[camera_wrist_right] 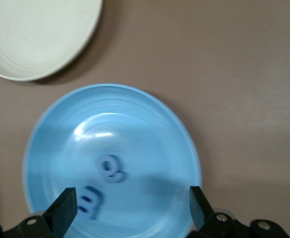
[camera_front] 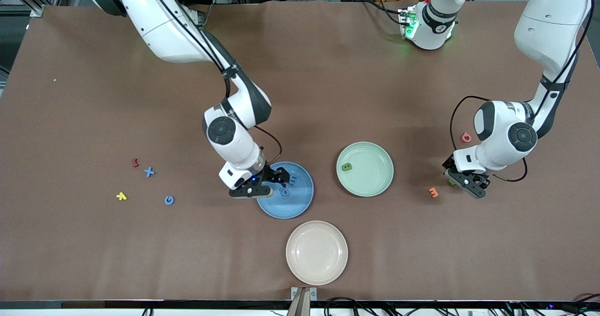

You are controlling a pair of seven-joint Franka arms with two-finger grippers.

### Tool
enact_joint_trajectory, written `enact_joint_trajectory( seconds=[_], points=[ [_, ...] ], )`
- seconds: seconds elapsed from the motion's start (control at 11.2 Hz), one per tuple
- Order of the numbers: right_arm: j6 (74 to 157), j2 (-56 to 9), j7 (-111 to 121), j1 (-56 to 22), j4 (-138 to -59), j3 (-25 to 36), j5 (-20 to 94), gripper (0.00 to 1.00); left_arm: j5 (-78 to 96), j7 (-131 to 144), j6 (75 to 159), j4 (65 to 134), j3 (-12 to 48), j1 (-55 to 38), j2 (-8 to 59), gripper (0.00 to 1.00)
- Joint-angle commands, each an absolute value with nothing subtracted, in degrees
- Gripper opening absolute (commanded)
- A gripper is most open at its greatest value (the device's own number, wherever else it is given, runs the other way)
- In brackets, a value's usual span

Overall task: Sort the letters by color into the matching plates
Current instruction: 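Grasp the green n with the left gripper while the right gripper reaches X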

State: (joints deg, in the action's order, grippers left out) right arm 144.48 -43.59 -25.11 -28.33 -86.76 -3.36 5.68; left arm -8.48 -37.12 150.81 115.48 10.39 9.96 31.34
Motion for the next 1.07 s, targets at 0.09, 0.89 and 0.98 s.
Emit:
enact_joint_trajectory(
  seconds=[0.09,0.89,0.98],
  points=[
    [130.6,-37.7,-2.7,-20.2,-89.6,-3.6,5.8,1.0,-9.4,-38.0,152.1,114.8,10.2,9.7,32.3,0.66],
    [126.1,-28.7,22.9,-3.5,-101.9,-3.5,0.0,1.0,-9.4,-38.0,152.2,115.1,9.5,9.7,32.7,0.16],
    [126.3,-27.6,25.2,-1.8,-103.5,-3.6,0.0,1.0,-9.4,-37.9,152.2,115.1,9.5,9.8,32.7,0.07]
  ],
)
